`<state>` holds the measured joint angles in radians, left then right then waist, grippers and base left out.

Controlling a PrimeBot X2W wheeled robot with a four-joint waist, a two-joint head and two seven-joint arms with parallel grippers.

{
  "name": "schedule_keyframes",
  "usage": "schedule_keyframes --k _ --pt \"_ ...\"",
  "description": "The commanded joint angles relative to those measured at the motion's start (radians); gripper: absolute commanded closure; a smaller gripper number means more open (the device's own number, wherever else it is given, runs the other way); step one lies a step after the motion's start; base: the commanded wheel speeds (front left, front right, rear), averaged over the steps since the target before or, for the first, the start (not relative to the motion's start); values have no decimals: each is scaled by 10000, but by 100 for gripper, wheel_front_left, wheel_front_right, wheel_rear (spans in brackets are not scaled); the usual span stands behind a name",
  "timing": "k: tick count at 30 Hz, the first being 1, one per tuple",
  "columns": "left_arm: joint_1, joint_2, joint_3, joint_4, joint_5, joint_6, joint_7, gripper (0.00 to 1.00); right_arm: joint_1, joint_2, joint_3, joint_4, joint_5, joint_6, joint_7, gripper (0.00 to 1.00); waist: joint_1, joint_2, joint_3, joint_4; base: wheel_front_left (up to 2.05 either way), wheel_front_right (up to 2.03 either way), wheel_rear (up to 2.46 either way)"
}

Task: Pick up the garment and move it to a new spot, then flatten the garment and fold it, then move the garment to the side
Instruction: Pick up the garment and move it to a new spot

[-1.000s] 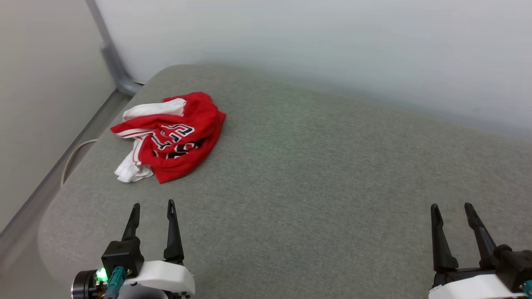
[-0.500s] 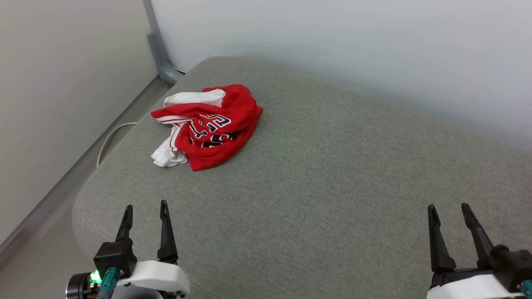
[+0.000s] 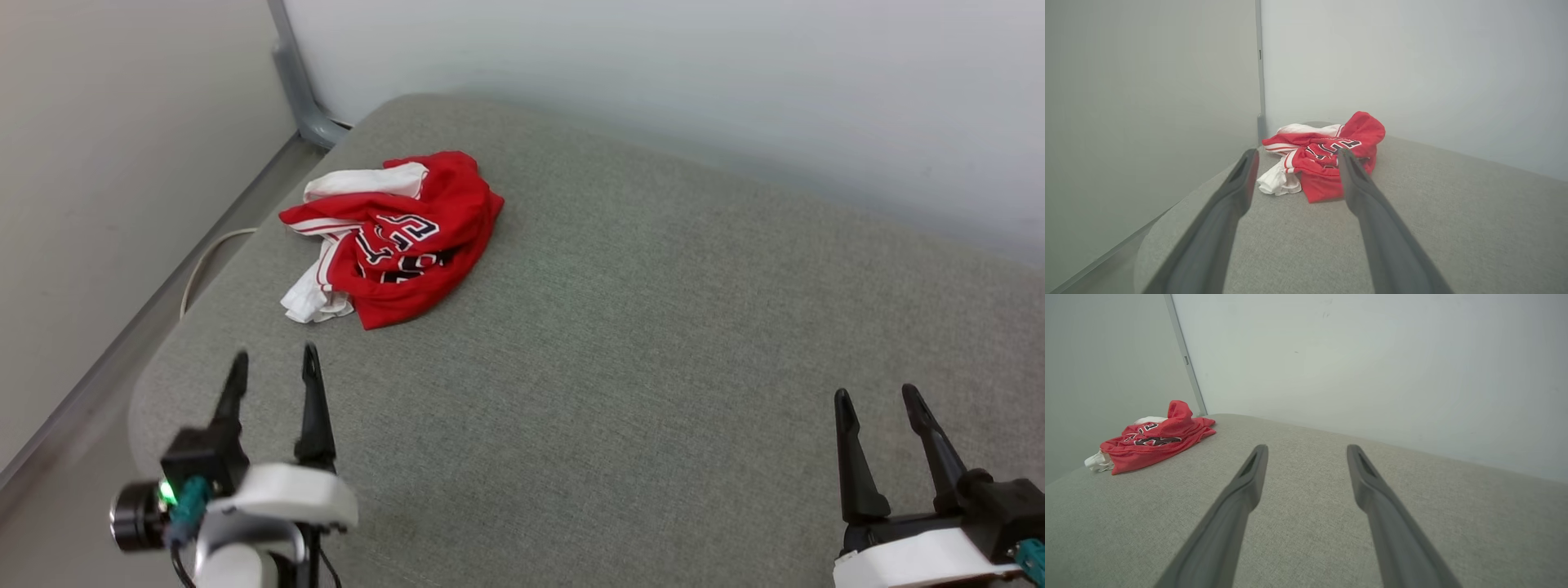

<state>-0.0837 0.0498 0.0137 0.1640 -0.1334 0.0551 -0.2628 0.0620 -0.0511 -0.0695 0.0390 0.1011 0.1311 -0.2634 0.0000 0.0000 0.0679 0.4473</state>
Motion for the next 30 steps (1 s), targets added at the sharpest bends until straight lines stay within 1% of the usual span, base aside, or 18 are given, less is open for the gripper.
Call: schedule_keyframes --k 1,7,12,18,21,25,28,30 --pt "-590 85 214 51 60 -229 -31 0 -234 18 4 -96 -140 -7 -21 0 0 0 317 -176 0 0 0" --pt "-2469 319 1095 260 -95 -831 -30 0 -716 18 -4 -375 -630 -7 -21 0 0 0 1263 -676 0 0 0" --pt "-4097 624 1744 478 -256 -1174 -30 0 -1160 17 -28 -711 -975 -7 -21 0 0 0 2241 -1149 0 0 0" --pt "-5641 1086 1998 1118 -405 -1447 -30 0 -1536 17 -75 -1108 -1315 -7 -21 0 0 0 3130 -1472 0 0 0" --pt "-6453 1541 2011 1913 -536 -1564 49 0 -1731 17 -105 -1357 -1485 -7 -23 0 0 0 3598 -1637 0 0 0" --pt "-7422 2086 1932 2931 -863 -1690 850 0 -1959 -61 -141 -1597 -1645 -7 -23 0 0 0 4037 -1827 0 0 0" --pt "-7969 2490 1761 3631 -1389 -1787 1857 0 -2087 -140 -202 -1707 -1656 -7 -21 0 0 0 4270 -1924 0 0 0" --pt "-8225 2706 1616 4143 -1826 -1834 2786 0 -2126 -180 -248 -1764 -1654 -7 -21 0 0 0 4377 -1970 0 0 0"
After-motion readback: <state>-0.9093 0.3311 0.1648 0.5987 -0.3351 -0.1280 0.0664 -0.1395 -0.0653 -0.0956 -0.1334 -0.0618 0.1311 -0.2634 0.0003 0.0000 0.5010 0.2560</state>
